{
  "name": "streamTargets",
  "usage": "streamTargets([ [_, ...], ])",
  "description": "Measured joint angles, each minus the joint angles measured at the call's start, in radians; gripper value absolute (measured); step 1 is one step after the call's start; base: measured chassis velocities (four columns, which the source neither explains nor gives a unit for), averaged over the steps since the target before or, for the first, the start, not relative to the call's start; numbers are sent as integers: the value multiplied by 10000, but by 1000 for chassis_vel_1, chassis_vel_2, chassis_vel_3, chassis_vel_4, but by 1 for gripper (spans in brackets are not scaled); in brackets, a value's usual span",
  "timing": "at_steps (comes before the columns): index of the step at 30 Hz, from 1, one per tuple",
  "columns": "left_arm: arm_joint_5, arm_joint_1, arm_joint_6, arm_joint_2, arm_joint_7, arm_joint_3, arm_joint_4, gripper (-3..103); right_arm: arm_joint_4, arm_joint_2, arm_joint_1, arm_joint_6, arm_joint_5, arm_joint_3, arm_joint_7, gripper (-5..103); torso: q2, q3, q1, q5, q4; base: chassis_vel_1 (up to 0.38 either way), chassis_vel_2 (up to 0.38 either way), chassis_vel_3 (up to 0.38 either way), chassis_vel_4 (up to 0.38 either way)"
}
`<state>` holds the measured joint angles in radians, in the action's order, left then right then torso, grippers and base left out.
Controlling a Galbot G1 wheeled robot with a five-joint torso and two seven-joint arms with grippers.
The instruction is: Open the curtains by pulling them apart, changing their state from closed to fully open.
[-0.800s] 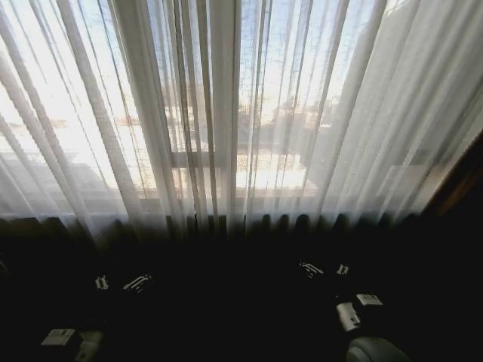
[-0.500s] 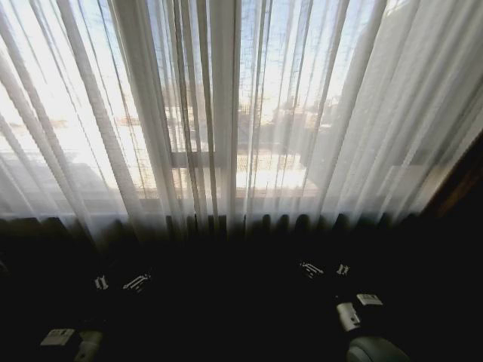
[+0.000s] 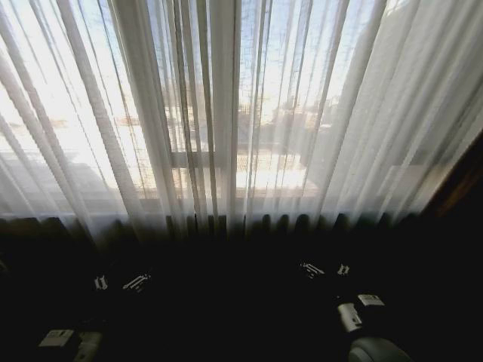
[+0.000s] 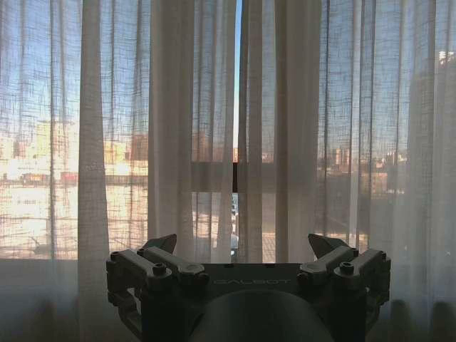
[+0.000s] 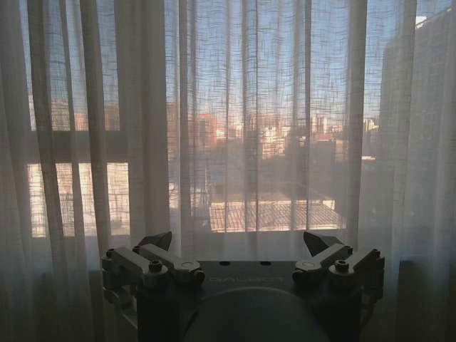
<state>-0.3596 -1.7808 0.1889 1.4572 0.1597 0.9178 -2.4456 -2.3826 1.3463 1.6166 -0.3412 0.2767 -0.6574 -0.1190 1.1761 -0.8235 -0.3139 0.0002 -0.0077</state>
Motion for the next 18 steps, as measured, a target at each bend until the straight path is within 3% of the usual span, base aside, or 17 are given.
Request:
streamTargets([
  [9,7,-55,-15,11,17,10,-14,100,76,9,28,227,-16,14,32,100,2,2,2,1,1,-44,84,51,-66],
  [18,32,-19,-17,29,73,-70,-33,100,116,20,71,302,-82,32,114,100,-2,0,-3,4,0,-150,296,149,-308],
])
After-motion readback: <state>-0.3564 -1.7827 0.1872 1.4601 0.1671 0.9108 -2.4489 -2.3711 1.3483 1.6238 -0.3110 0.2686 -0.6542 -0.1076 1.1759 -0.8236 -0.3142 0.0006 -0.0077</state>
